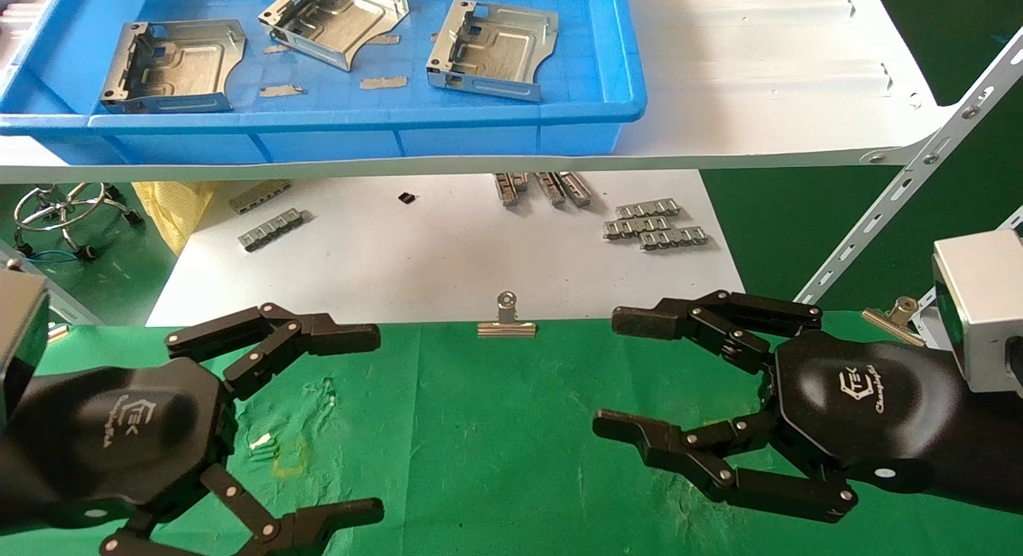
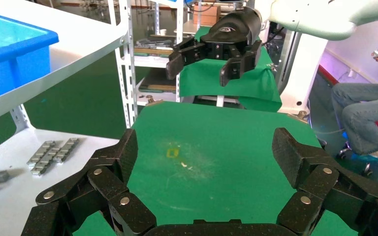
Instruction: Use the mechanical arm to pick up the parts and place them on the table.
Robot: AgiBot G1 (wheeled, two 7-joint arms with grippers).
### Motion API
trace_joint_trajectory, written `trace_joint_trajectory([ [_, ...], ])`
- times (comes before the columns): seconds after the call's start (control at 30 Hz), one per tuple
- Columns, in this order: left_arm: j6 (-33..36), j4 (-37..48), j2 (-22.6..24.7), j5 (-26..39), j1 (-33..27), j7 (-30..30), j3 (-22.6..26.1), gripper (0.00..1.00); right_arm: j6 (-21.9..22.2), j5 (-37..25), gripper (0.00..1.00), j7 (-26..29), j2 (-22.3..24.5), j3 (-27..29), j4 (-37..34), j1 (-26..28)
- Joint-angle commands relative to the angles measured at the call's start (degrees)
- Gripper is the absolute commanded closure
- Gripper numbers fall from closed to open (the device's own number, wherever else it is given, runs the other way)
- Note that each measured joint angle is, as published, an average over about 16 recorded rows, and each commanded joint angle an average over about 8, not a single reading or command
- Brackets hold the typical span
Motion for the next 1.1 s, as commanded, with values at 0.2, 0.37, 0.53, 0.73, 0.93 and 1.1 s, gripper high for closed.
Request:
trace_joint_trajectory([
  [0.2, 0.0, 0.0, 0.0, 0.0, 0.0, 0.0, 0.0, 0.0, 0.0, 0.0, 1.0, 0.0, 0.0, 0.0, 0.0, 0.0],
  [0.37, 0.0, 0.0, 0.0, 0.0, 0.0, 0.0, 0.0, 0.0, 0.0, 0.0, 1.0, 0.0, 0.0, 0.0, 0.0, 0.0],
  [0.53, 0.0, 0.0, 0.0, 0.0, 0.0, 0.0, 0.0, 0.0, 0.0, 0.0, 1.0, 0.0, 0.0, 0.0, 0.0, 0.0],
  [0.73, 0.0, 0.0, 0.0, 0.0, 0.0, 0.0, 0.0, 0.0, 0.0, 0.0, 1.0, 0.0, 0.0, 0.0, 0.0, 0.0],
  [0.93, 0.0, 0.0, 0.0, 0.0, 0.0, 0.0, 0.0, 0.0, 0.0, 0.0, 1.0, 0.0, 0.0, 0.0, 0.0, 0.0],
  [1.1, 0.0, 0.0, 0.0, 0.0, 0.0, 0.0, 0.0, 0.0, 0.0, 0.0, 1.0, 0.0, 0.0, 0.0, 0.0, 0.0],
])
